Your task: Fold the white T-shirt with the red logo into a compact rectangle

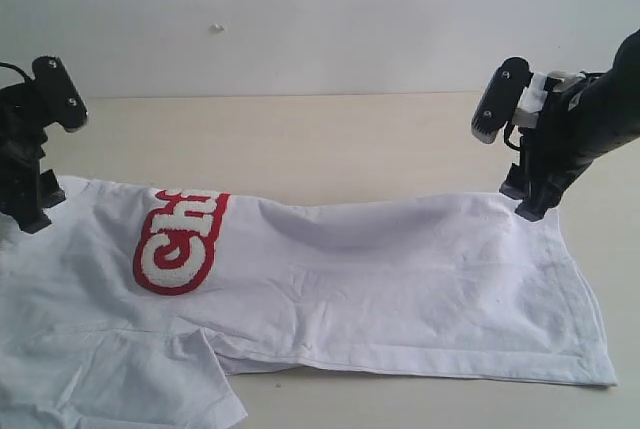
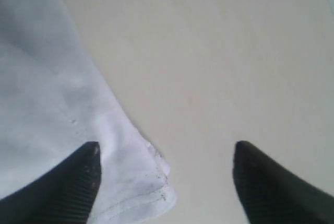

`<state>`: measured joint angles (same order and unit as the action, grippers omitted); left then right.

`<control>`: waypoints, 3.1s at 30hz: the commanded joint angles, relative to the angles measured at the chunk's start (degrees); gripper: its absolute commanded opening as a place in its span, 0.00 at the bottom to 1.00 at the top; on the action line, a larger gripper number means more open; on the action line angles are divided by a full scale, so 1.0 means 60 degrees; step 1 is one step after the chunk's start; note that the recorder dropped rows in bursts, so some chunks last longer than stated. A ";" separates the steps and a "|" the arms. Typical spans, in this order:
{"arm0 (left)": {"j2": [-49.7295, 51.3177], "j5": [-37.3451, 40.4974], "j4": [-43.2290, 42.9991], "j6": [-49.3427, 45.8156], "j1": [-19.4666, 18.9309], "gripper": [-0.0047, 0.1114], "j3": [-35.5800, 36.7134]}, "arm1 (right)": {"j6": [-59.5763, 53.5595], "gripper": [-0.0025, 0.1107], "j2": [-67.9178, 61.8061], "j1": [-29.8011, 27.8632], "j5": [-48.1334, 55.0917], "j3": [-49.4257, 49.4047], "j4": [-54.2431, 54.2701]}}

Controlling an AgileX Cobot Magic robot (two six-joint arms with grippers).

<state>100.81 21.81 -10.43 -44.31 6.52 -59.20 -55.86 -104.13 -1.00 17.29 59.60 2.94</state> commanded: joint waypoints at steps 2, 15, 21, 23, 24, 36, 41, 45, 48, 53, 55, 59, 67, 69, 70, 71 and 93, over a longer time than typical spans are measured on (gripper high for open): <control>-0.0004 -0.0535 0.0033 0.0500 -0.0578 0.50 0.0008 | 0.0081 0.83 0.0012 -0.0050 -0.0415 -0.0045 -0.0104; -0.0606 -0.0166 0.1193 0.0525 0.0579 0.04 -0.0009 | 0.0583 0.07 0.0247 -0.0050 0.0264 -0.0045 0.2890; -0.0354 -0.0145 0.2531 0.0466 0.1660 0.04 -0.0009 | -0.0253 0.02 0.0029 -0.0050 0.1164 -0.0045 0.4461; -0.0175 -0.0122 0.2637 0.0466 0.1993 0.04 -0.0009 | -0.0610 0.02 -0.0121 -0.0050 0.1531 -0.0045 0.5001; -0.0045 -0.0122 0.2637 0.0466 0.2130 0.04 -0.0009 | -0.0760 0.02 -0.0198 -0.0050 0.1686 -0.0045 0.5196; 0.1983 -0.1392 0.2675 0.0466 0.2439 0.04 -0.0009 | -0.0988 0.02 -0.1218 -0.0050 0.1123 -0.0045 0.5476; 0.2697 -0.2645 0.2675 0.0497 0.2439 0.04 -0.0009 | -0.0988 0.02 -0.1489 -0.0050 0.0099 -0.0045 0.5476; 0.3029 -0.3375 0.2675 0.0497 0.2422 0.04 -0.0009 | -0.0971 0.02 -0.1822 -0.0050 -0.0646 -0.0045 0.5476; 0.3092 -0.3571 0.2675 0.0513 0.2422 0.04 -0.0009 | -0.0971 0.02 -0.2039 -0.0050 -0.1245 -0.0045 0.5476; 0.3092 -0.3636 0.2693 0.0688 0.2340 0.04 -0.0009 | -0.0929 0.02 -0.2208 -0.0050 -0.2389 -0.0045 0.5522; 0.3092 -0.3524 0.2693 0.0757 0.2224 0.04 -0.0009 | -0.0904 0.02 -0.2265 -0.0050 -0.2713 -0.0045 0.5522; 0.3044 -0.3380 0.2693 0.0757 0.2064 0.04 -0.0009 | -0.0901 0.02 -0.2410 -0.0050 -0.2881 0.0178 0.5522; 0.1487 -0.2106 0.2793 -0.0184 0.2013 0.04 -0.0009 | -0.1149 0.02 -0.1861 -0.0050 -0.2769 0.0417 0.5146; 0.0901 -0.1039 0.2793 -0.1110 0.2013 0.04 -0.0009 | -0.1175 0.02 -0.1732 -0.0050 -0.2553 0.0417 0.4720; 0.0647 -0.0406 0.2793 -0.1378 0.2013 0.04 -0.0009 | -0.1175 0.02 -0.1690 -0.0050 -0.2463 0.0417 0.4675; 0.0413 0.0263 0.2793 -0.1770 0.2013 0.04 -0.0009 | -0.1175 0.02 -0.1668 -0.0050 -0.2357 0.0417 0.4675; -0.0411 0.4728 0.3606 -0.1420 0.4491 0.43 0.1517 | -0.0882 0.02 -0.1647 -0.0050 -0.1446 0.0417 0.4763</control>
<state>98.94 50.74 10.43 -54.19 30.48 -51.58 -61.83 -114.42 -1.00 8.33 61.88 31.58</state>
